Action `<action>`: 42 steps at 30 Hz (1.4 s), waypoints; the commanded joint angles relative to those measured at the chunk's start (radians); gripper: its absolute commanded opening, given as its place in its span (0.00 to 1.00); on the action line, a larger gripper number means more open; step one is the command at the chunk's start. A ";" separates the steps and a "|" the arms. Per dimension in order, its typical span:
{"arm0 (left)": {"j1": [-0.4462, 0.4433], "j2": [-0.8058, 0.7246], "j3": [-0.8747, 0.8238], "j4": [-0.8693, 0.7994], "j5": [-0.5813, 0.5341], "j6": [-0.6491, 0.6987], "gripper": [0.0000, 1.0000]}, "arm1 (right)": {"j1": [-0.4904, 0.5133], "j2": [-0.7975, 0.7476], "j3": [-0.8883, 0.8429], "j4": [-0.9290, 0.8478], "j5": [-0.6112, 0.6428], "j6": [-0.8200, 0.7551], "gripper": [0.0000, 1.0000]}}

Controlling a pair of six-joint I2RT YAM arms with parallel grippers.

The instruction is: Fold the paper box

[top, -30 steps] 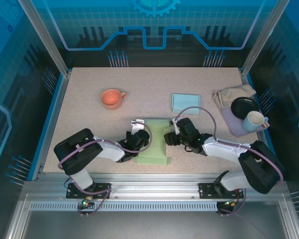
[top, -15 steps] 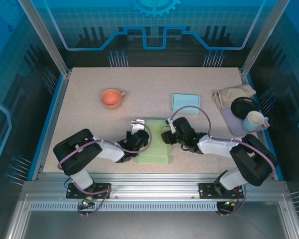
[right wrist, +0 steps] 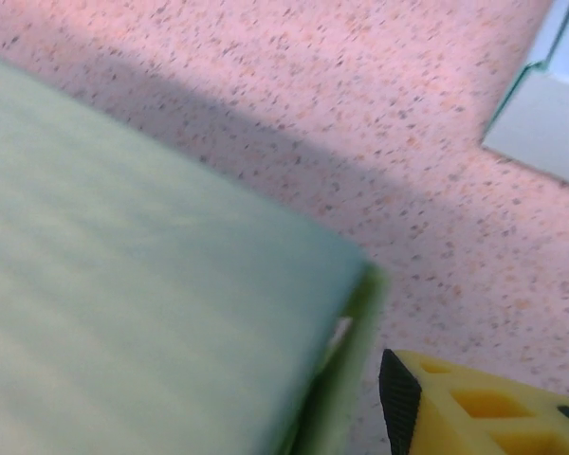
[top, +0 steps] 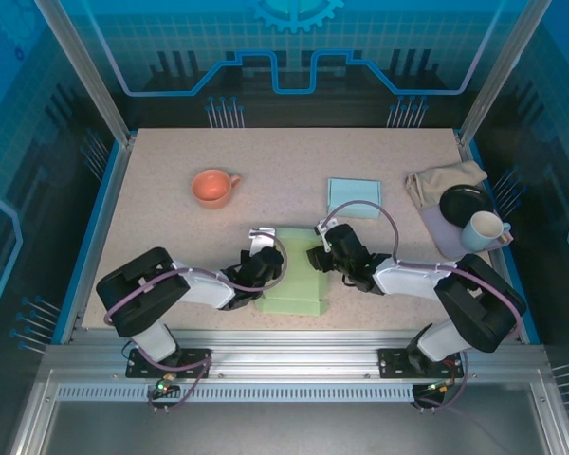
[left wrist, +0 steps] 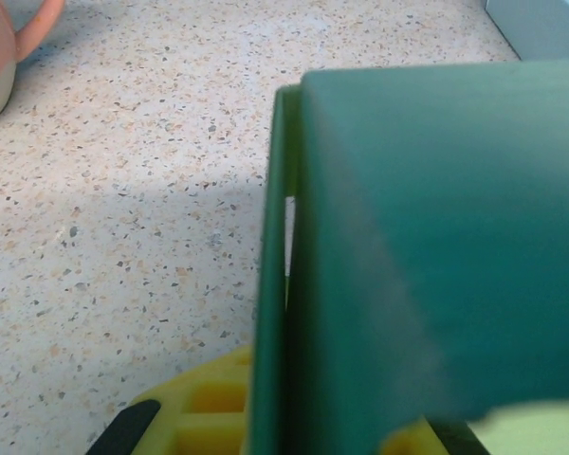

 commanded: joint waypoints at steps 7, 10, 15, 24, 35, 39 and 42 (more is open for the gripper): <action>-0.028 -0.113 0.086 -0.392 -0.052 -0.230 0.00 | 0.013 0.073 0.058 -0.015 0.257 0.058 0.47; -0.032 -0.133 0.106 -0.486 -0.086 -0.298 0.00 | 0.012 0.092 0.083 -0.086 0.379 0.122 0.38; -0.033 -0.131 0.156 -0.661 -0.193 -0.405 0.02 | 0.025 0.112 0.119 -0.215 0.592 0.198 0.35; -0.039 -0.107 0.180 -0.659 -0.178 -0.411 0.02 | 0.041 0.124 0.074 -0.021 0.346 0.054 0.42; -0.039 -0.048 0.218 -0.661 -0.202 -0.405 0.03 | 0.115 0.078 0.052 0.112 -0.072 0.023 0.56; -0.035 -0.048 0.220 -0.649 -0.203 -0.382 0.03 | 0.129 -0.023 0.036 0.013 -0.025 0.064 0.59; -0.029 -0.062 0.211 -0.629 -0.197 -0.353 0.03 | 0.127 -0.129 0.004 -0.104 0.039 0.093 0.61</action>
